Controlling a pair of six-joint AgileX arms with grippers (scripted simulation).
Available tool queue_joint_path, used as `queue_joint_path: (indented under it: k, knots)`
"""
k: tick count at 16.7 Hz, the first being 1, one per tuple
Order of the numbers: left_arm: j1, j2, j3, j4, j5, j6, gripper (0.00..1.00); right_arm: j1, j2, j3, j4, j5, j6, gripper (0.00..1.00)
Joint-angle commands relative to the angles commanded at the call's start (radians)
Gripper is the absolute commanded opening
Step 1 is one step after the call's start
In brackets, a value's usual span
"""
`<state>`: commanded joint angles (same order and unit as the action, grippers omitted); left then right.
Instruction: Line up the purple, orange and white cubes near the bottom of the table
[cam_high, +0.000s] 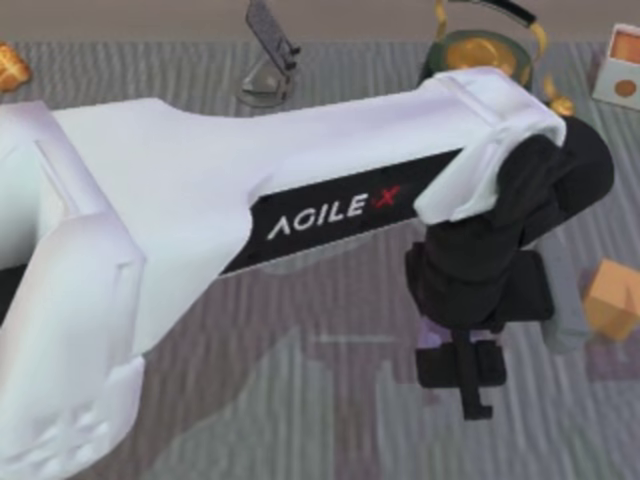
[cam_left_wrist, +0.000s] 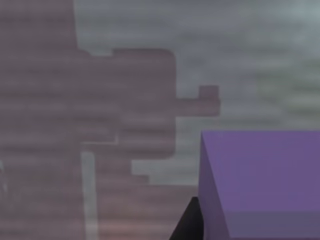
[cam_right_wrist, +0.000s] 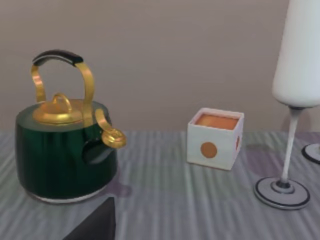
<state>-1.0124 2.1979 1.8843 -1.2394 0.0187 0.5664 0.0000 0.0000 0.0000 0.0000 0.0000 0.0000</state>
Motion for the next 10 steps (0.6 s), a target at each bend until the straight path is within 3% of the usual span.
queue_joint_path:
  k: [3, 10]
  knots:
    - [0.005, 0.008, -0.011, 0.015, 0.001, 0.000, 0.00, 0.000, 0.000, 0.000, 0.000, 0.000, 0.000, 1.00]
    - [-0.004, 0.070, -0.160, 0.231, 0.001, -0.003, 0.00, 0.000, 0.000, 0.000, 0.000, 0.000, 0.000, 1.00]
